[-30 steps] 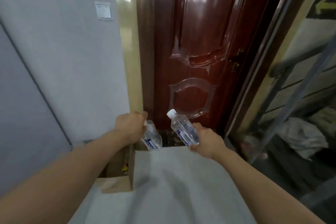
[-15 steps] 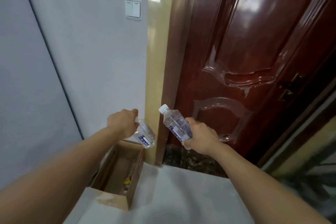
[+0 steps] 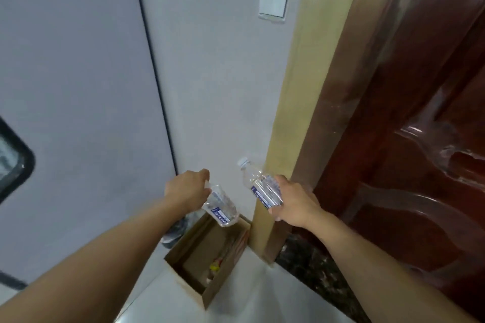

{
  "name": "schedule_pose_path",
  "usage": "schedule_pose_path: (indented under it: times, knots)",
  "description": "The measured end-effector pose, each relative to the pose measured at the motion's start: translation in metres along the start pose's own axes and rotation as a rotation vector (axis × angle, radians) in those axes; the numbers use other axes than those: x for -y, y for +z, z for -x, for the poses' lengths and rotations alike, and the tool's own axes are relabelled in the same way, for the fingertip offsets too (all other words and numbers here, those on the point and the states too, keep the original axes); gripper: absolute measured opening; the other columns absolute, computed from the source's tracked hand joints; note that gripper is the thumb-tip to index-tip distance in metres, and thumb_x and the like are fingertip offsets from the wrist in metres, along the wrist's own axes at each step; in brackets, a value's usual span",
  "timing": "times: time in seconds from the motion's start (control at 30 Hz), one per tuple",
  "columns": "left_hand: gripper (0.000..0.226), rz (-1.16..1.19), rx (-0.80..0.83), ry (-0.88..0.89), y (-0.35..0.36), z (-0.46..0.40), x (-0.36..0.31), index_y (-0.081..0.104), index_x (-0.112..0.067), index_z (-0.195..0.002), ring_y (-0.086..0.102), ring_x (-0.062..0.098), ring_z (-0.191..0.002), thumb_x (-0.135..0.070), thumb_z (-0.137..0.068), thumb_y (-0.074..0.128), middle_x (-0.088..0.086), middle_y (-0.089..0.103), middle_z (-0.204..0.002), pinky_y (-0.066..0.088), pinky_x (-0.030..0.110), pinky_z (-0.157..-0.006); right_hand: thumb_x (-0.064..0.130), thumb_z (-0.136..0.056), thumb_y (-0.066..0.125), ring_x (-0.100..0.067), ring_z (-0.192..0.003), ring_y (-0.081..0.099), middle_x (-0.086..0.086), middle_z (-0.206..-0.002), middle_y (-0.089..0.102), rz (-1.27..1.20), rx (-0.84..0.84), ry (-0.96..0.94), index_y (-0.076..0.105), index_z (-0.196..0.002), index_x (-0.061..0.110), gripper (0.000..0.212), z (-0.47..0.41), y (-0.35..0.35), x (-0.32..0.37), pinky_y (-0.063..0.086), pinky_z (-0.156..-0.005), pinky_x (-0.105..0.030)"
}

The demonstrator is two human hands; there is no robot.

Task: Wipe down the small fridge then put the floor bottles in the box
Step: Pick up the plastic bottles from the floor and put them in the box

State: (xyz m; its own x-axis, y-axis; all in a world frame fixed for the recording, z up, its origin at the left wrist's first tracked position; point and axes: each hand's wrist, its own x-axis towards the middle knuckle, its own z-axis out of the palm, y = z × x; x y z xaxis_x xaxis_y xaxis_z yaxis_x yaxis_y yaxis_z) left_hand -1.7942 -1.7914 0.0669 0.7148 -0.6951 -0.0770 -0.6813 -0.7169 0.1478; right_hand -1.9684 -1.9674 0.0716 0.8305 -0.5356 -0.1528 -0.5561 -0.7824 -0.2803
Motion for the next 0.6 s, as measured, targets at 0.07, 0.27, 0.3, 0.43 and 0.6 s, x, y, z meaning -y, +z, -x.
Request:
schedule_pose_path:
  times: [0.07,0.27,0.3,0.43,0.6]
  knots:
    - [0.031,0.021,0.004,-0.099,0.007,-0.011,0.000,0.048,-0.024,-0.121,0.059,0.026,-0.101,-0.037,-0.093,0.046,0.006,0.060,-0.119,0.044,0.034,-0.074,0.031,-0.074,0.067,-0.028,-0.105,0.059,-0.005,-0.117,0.059,0.004,0.036,-0.091,0.032,-0.132,0.025,0.069,-0.031,0.005,-0.006,0.045,-0.078,-0.031]
    - [0.029,0.106,-0.002,-0.378,0.045,-0.019,-0.014,0.049,-0.027,-0.121,0.061,0.022,-0.097,-0.036,-0.093,0.048,0.001,0.063,-0.116,0.040,0.029,-0.066,0.031,-0.072,0.067,-0.028,-0.100,0.059,-0.003,-0.114,0.058,0.045,0.170,-0.267,0.032,-0.132,0.023,0.070,-0.109,0.019,-0.032,0.045,-0.073,-0.031]
    - [0.027,0.124,0.000,-0.414,0.052,-0.017,-0.016,0.050,-0.028,-0.118,0.061,0.022,-0.096,-0.035,-0.092,0.049,0.001,0.063,-0.115,0.040,0.029,-0.065,0.032,-0.073,0.067,-0.028,-0.101,0.059,-0.004,-0.114,0.057,0.064,0.195,-0.287,0.032,-0.133,0.022,0.070,-0.117,0.024,-0.033,0.044,-0.072,-0.031]
    - [0.023,0.165,0.057,-0.535,0.076,-0.006,-0.013,0.050,-0.025,-0.114,0.060,0.024,-0.096,-0.030,-0.091,0.048,0.004,0.063,-0.112,0.049,0.035,-0.072,0.039,-0.074,0.069,-0.027,-0.105,0.059,-0.003,-0.117,0.057,0.082,0.283,-0.332,0.033,-0.130,0.021,0.069,-0.139,0.051,-0.028,0.044,-0.077,-0.032]
    - [0.027,0.203,0.091,-0.661,0.102,-0.005,0.007,0.047,-0.025,-0.119,0.059,0.024,-0.095,-0.031,-0.093,0.047,0.005,0.062,-0.113,0.046,0.034,-0.073,0.039,-0.075,0.070,-0.026,-0.099,0.061,-0.004,-0.113,0.058,0.123,0.340,-0.332,0.033,-0.130,0.020,0.069,-0.161,0.089,-0.012,0.046,-0.074,-0.032]
